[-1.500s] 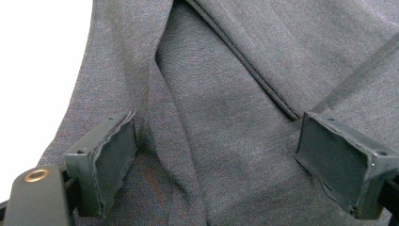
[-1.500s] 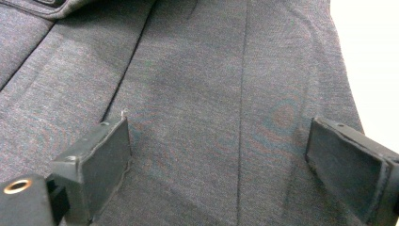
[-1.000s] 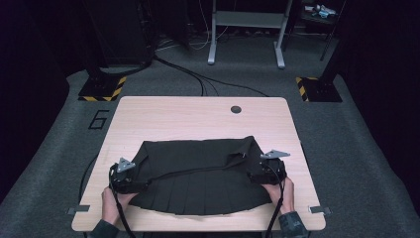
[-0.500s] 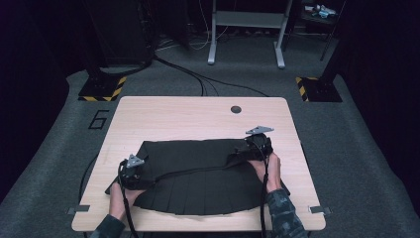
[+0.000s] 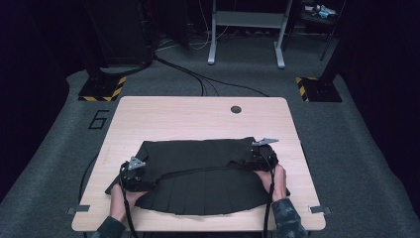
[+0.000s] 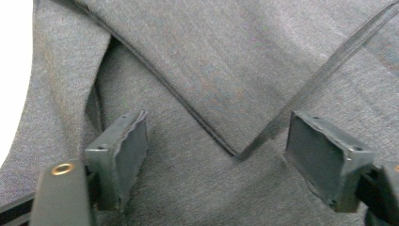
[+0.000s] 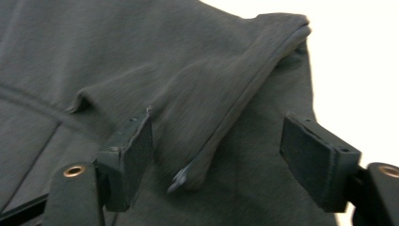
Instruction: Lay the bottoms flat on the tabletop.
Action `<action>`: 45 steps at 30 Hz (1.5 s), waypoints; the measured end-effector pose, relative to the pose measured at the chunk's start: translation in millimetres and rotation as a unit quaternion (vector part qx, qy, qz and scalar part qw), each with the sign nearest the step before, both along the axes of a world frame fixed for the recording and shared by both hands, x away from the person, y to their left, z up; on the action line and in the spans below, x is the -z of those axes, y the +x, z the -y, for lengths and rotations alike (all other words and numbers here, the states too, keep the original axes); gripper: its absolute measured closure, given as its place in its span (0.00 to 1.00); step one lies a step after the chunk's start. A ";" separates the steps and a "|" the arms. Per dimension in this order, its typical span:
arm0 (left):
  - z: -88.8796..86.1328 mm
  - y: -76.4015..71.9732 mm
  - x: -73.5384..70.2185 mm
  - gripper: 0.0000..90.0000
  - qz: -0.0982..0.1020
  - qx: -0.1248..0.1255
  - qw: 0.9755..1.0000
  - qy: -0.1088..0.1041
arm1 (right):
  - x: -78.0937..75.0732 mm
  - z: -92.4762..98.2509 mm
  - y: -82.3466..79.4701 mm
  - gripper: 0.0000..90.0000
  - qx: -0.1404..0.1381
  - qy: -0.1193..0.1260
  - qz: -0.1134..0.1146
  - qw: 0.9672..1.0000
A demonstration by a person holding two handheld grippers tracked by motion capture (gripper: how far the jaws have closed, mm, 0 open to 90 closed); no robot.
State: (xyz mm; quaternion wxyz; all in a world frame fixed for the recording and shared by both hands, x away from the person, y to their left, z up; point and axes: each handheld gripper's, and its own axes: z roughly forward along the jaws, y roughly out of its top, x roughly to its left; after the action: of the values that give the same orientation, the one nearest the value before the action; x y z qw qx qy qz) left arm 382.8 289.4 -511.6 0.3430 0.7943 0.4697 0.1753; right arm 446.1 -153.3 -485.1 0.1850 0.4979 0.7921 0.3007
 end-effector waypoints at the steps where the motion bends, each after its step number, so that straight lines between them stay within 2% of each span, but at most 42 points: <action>1: -0.1 0.4 -0.5 0.27 -0.001 0.004 1.000 0.005 | 0.6 -0.6 -3.2 0.31 -0.006 0.004 0.004 1.000; 2: 0.8 0.7 -0.1 0.28 -0.001 0.000 1.000 0.000 | 1.1 -1.8 -6.1 0.32 -0.008 0.004 0.004 1.000; 3: 0.1 1.8 -0.4 0.30 -0.003 0.002 1.000 0.007 | 2.1 -2.2 -8.0 0.34 -0.012 0.003 0.007 1.000; 5: 0.4 3.1 1.2 0.34 -0.003 -0.002 1.000 0.008 | 4.4 -3.6 -11.3 0.39 -0.017 0.009 0.003 1.000; 7: 0.7 3.5 1.2 0.44 -0.005 -0.004 1.000 0.011 | 9.0 -5.1 -13.9 0.49 -0.022 0.009 0.000 1.000; 8: 1.3 3.3 1.5 0.44 -0.002 -0.007 1.000 0.011 | 9.0 -5.1 -13.9 0.49 -0.022 0.009 0.000 1.000; 10: 3.2 2.6 1.8 0.50 0.003 -0.004 1.000 0.014 | 12.4 -5.0 -14.6 0.59 -0.021 0.004 0.001 1.000; 12: 5.1 1.2 0.6 0.59 0.003 0.003 1.000 0.026 | 15.8 -5.8 -15.7 0.67 -0.023 0.004 -0.001 1.000; 16: 9.7 -0.1 -1.1 0.79 0.011 0.008 0.999 0.041 | 21.0 -6.9 -18.2 0.76 -0.020 -0.001 0.005 1.000; 19: 12.9 0.6 -1.9 0.86 0.016 0.009 0.999 0.048 | 19.6 -5.6 -19.3 0.78 -0.020 0.005 0.010 1.000; 22: 10.6 1.1 -2.9 0.89 0.018 0.017 0.999 0.047 | 16.9 -4.1 -21.0 0.79 -0.017 0.007 0.015 1.000; 24: 9.6 0.2 -4.0 0.90 0.023 0.016 0.999 0.042 | 15.1 -3.6 -22.0 0.79 -0.014 0.012 0.017 1.000; 25: 10.4 -0.3 -3.7 0.90 0.029 0.009 0.999 0.033 | 13.7 -2.6 -22.5 0.79 -0.019 0.012 0.018 1.000; 26: 9.6 -0.6 -5.3 0.91 0.027 0.011 0.999 0.033 | 13.0 -2.2 -22.6 0.79 -0.019 0.011 0.023 1.000; 27: 9.6 -1.1 -5.9 0.91 0.034 0.005 0.999 0.031 | 11.7 -2.1 -23.2 0.79 -0.019 0.015 0.022 0.999; 28: 8.0 -0.6 -8.0 0.91 0.034 0.011 0.999 0.033 | 10.3 -1.7 -23.2 0.79 -0.021 0.012 0.026 0.999; 30: 8.0 -0.9 -10.8 0.91 0.042 0.003 0.999 0.021 | 6.9 -1.8 -24.6 0.80 -0.018 0.016 0.028 0.999; 34: 6.4 -1.2 -19.0 0.91 0.053 0.003 0.998 0.018 | -0.2 -0.9 -26.9 0.80 -0.024 0.017 0.041 0.999; 35: 5.6 -0.9 -20.3 0.91 0.052 0.007 0.998 0.020 | -1.1 -2.1 -27.6 0.80 -0.019 0.021 0.043 0.999; 36: 5.4 -0.7 -20.2 0.91 0.057 0.005 0.998 0.019 | -1.7 -0.8 -27.9 0.80 -0.029 0.015 0.044 0.999; 40: 4.7 -0.5 -20.7 0.92 0.059 0.009 0.998 0.019 | -0.8 -3.6 -29.9 0.81 -0.020 0.017 0.038 0.999; 41: 4.9 0.1 -21.7 0.92 0.061 0.007 0.998 0.015 | -2.2 -1.7 -29.8 0.81 -0.030 0.012 0.041 0.999; 42: 4.1 1.5 -24.2 0.92 0.062 0.009 0.998 0.017 | -8.4 -2.0 -29.5 0.81 -0.023 0.021 0.045 0.998; 43: 3.8 4.1 -27.1 0.92 0.067 0.008 0.998 0.014 | -8.4 -2.0 -29.5 0.81 -0.023 0.021 0.045 0.998; 45: 1.5 13.3 -37.8 0.92 0.067 0.013 0.998 0.011 | -18.9 -1.9 -24.4 0.81 -0.030 0.016 0.053 0.998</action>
State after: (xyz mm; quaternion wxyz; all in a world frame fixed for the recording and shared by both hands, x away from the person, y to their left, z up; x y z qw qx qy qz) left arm 396.1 288.0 -473.7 0.3673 0.7908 0.4331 0.2284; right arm 421.7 -151.3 -466.1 0.2095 0.4598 0.7912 0.3444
